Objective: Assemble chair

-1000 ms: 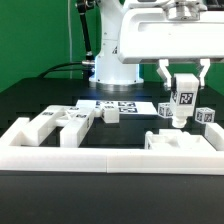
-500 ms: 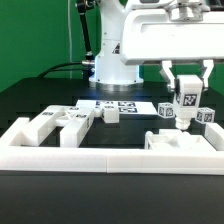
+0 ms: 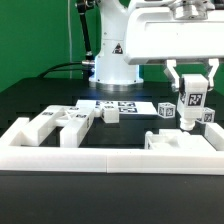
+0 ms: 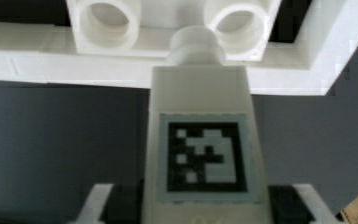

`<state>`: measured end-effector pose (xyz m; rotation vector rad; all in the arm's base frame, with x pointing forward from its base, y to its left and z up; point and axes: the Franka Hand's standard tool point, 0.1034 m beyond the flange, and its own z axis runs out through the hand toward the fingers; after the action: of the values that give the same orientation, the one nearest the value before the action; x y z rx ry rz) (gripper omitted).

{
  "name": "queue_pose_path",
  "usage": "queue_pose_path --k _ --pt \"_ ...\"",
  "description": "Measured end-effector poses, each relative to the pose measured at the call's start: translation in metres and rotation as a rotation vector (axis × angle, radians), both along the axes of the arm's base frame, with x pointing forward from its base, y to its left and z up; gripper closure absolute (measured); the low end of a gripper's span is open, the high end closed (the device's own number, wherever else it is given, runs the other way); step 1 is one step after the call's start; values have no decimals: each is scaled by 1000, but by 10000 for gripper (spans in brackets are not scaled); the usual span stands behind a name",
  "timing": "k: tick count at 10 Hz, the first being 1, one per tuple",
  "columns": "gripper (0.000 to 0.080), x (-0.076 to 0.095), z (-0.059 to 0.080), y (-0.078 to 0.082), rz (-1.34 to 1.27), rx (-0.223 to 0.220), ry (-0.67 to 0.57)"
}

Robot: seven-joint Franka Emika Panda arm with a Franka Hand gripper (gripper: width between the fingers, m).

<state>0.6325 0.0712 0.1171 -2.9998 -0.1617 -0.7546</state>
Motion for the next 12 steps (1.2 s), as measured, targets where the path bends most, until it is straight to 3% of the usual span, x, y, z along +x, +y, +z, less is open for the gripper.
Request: queue_pose_path --k 6,12 --pt "508 3 -15 20 22 7 -44" --pt "508 -1 -29 28 35 4 -53"
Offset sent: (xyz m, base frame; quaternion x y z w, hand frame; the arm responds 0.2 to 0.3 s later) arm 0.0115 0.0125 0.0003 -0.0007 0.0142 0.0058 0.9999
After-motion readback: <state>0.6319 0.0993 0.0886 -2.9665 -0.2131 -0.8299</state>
